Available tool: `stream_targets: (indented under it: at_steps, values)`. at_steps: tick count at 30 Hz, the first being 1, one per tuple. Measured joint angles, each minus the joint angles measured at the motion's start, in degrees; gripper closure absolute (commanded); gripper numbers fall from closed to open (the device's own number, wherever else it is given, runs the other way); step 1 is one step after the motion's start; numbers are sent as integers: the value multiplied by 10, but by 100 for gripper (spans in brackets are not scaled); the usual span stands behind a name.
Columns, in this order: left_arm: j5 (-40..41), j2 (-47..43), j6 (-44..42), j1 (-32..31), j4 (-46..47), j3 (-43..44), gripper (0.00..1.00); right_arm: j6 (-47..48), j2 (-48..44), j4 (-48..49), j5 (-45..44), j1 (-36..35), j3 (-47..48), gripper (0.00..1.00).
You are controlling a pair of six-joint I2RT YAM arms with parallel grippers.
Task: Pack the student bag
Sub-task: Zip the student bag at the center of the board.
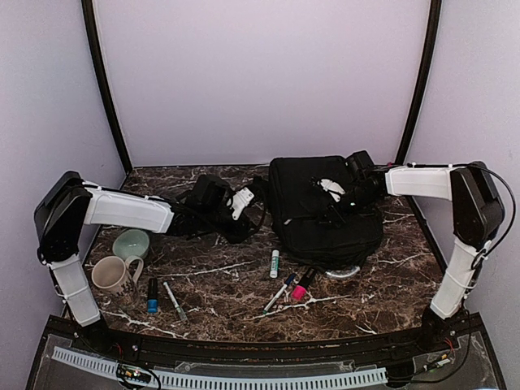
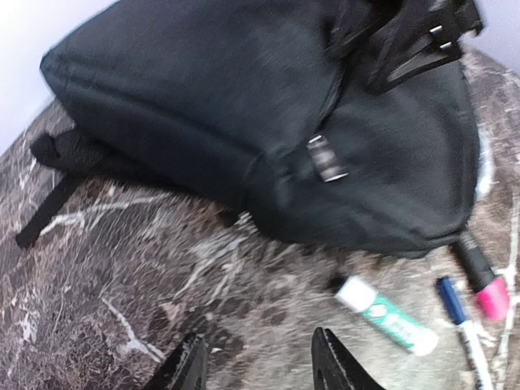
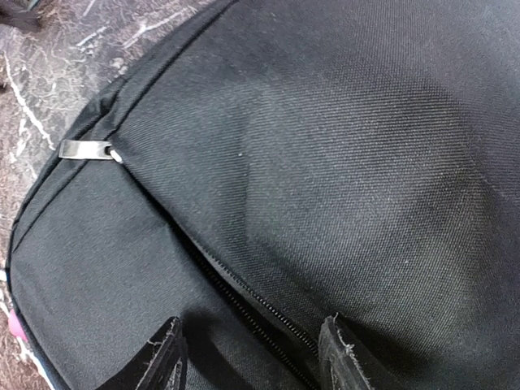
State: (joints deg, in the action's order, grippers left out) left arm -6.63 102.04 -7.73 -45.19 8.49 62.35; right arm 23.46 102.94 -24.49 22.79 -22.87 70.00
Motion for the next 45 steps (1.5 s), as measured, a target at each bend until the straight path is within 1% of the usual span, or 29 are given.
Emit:
stream_targets:
  at_steps: [3,9,16,21,29,32,34,37,39,41,45]
  values:
    - [-3,47,-7,15,11,9,54,0,11,0,-4,-1,5,45]
    - [-28,136,-24,17,24,40,54,0,22,1,-4,-1,13,45]
    - [-80,164,-37,37,61,70,54,0,25,1,-4,-1,14,46]
    - [-139,189,-36,61,94,94,56,0,29,1,-3,-1,16,46]
    - [-212,235,-47,69,88,151,59,2,30,1,-3,0,17,46]
    - [-233,246,-56,70,70,172,64,3,31,1,-2,0,17,46]
    - [-245,253,-60,70,59,183,70,3,33,1,0,0,18,46]
    - [-255,257,-63,70,53,186,81,5,37,0,1,0,22,47]
    - [-257,259,-66,70,49,186,92,5,38,0,2,0,23,47]
    - [-257,259,-69,70,45,186,99,5,39,0,2,0,23,47]
    - [-252,258,-73,70,47,182,100,5,39,0,2,0,23,47]
